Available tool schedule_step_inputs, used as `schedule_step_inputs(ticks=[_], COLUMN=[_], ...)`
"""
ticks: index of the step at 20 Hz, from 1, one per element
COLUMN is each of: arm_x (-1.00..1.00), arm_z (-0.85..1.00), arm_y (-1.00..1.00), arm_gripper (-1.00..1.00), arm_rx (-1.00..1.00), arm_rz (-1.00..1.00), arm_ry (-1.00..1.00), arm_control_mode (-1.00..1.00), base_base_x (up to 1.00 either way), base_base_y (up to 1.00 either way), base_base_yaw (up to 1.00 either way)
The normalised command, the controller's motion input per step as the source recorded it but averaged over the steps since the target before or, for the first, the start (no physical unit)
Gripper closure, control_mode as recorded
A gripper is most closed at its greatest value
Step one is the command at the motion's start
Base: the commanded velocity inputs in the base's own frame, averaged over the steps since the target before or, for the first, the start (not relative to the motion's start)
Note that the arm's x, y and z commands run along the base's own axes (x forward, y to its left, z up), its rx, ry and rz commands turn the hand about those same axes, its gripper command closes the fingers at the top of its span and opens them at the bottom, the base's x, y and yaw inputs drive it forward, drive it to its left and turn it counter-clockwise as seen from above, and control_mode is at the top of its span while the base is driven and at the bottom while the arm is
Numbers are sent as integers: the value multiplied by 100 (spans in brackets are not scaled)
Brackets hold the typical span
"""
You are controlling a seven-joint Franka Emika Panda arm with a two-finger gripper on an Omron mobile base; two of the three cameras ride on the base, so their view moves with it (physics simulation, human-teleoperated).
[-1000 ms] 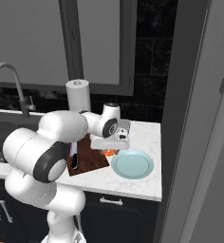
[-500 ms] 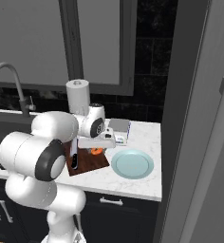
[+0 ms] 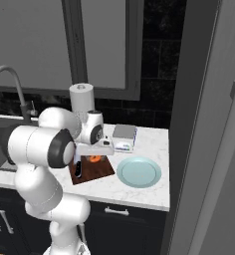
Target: Pick up the knife from the drawer and place it on the cutting board. Then place the meat from the plate to the cutting board.
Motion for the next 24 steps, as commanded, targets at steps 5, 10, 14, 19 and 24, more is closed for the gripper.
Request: schedule_step_inputs(ticks=[5,10,14,19,24], arm_x=[12,6,0,0,-10], arm_z=[-13,-1,0,23,56], arm_y=[12,0,0,0,1], arm_gripper=[100,-100,-100,-100,-100], arm_rx=[0,0,0,-2,-2], arm_rz=[0,0,0,0,-2], arm_ry=[0,0,0,0,-1], arm_control_mode=[-100,-100,-100,-100,-100], base_base_x=[0,0,0,0,0], base_base_y=[0,0,0,0,0], base_base_yaw=[0,0,0,0,0])
